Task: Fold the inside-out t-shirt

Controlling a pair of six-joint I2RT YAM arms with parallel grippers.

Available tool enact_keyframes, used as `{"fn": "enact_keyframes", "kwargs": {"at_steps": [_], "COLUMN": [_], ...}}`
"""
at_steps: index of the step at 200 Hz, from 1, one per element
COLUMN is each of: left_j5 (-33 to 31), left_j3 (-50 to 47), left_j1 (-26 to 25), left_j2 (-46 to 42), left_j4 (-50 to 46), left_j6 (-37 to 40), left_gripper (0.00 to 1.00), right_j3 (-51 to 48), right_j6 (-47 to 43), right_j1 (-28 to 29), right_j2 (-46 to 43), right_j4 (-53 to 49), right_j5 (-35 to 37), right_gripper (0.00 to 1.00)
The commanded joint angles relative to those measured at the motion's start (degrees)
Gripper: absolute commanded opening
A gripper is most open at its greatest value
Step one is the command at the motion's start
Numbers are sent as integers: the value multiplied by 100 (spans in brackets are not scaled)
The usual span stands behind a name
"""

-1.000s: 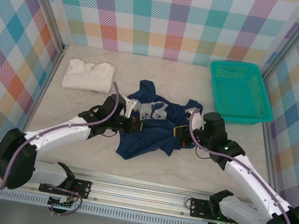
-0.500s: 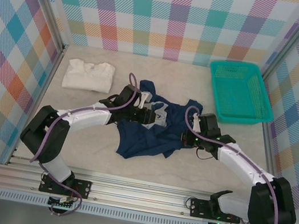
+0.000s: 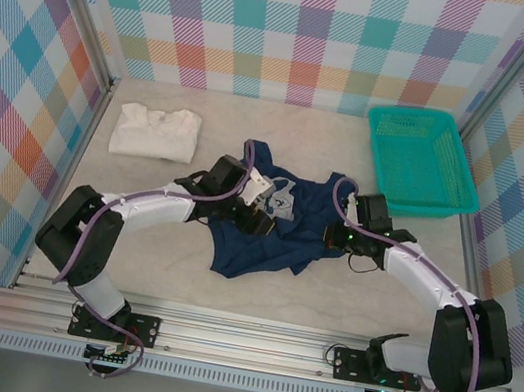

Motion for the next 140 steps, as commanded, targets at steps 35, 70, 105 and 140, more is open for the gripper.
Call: {"fn": "enact_keyframes", "kwargs": {"at_steps": [35, 70, 105, 140], "left_j5": [-939, -1047, -1102, -710], "left_j3": [508, 976, 1235, 1504], "left_j1": [-726, -872, -833, -631], "left_j2": [385, 832, 1048, 1251], "left_j4": [-705, -756, -669, -837], "left_j6": [1760, 1800, 1691, 1599], "left_gripper": [72, 73, 67, 55], "right_j3": [223, 188, 179, 170], "right_j6": [-13, 7, 0, -14], "right_j1": [-35, -33, -36, -38], "right_j2": [96, 87, 39, 43], "right_j4": [84, 108, 106, 127], "right_j5": [-302, -363, -393, -427], "right_gripper": [0, 0, 0, 0]}}
